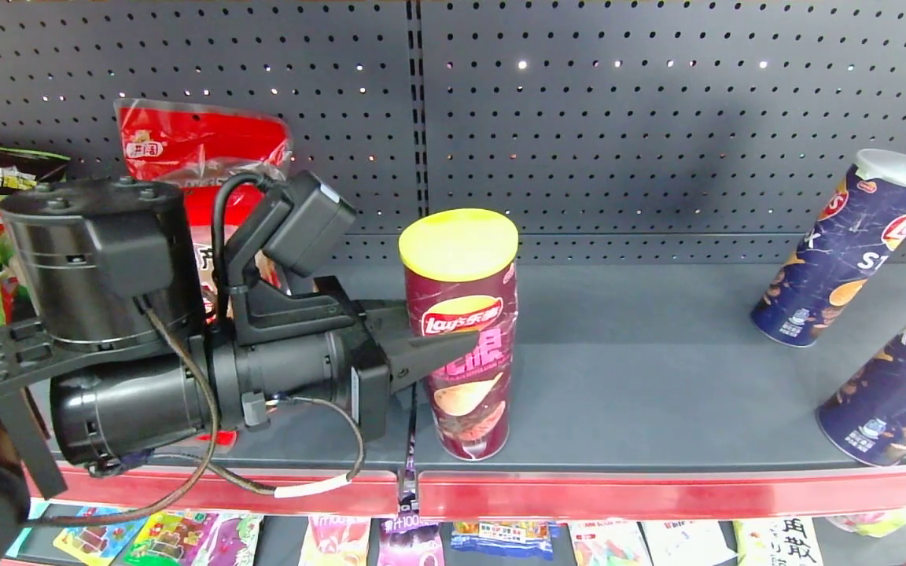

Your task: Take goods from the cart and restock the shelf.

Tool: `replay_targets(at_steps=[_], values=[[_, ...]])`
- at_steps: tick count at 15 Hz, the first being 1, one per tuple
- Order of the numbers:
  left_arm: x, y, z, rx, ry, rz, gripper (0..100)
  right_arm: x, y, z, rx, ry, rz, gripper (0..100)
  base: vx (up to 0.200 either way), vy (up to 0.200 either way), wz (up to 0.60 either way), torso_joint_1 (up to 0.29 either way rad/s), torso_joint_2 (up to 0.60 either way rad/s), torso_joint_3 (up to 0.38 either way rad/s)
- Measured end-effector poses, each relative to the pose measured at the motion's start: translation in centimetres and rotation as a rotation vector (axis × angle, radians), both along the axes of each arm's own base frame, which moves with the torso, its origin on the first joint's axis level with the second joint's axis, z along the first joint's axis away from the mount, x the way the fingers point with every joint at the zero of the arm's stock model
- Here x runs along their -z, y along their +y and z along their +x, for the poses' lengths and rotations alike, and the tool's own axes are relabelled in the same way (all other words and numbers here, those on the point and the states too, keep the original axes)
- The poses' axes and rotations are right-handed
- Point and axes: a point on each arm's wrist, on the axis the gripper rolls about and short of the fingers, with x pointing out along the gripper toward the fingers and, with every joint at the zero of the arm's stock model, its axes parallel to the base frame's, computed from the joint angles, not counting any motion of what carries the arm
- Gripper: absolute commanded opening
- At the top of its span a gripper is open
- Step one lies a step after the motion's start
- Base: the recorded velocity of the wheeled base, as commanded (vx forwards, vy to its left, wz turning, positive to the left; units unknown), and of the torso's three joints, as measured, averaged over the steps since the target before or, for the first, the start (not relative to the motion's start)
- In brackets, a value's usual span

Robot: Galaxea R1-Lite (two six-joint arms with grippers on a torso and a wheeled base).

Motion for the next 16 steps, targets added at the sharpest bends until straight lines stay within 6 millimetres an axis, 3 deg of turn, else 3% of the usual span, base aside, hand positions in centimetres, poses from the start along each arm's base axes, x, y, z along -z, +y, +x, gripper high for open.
replay_targets(at_steps=[14, 15, 16], values=[[0.8, -0.6, 0.5, 0.043, 0.024, 0.012, 0, 0.1, 0.0, 0.0, 0.0, 0.006, 0.0, 0, 0.0, 0.0, 0.0, 0.0, 0.0, 0.0], [0.9, -0.6, 0.5, 0.043, 0.027, 0.013, 100, 0.1, 0.0, 0.0, 0.0, 0.007, 0.0, 0, 0.0, 0.0, 0.0, 0.0, 0.0, 0.0], [1.0, -0.6, 0.6, 0.037, 0.038, 0.02, 100, 0.1, 0.0, 0.0, 0.0, 0.007, 0.0, 0, 0.0, 0.0, 0.0, 0.0, 0.0, 0.0]])
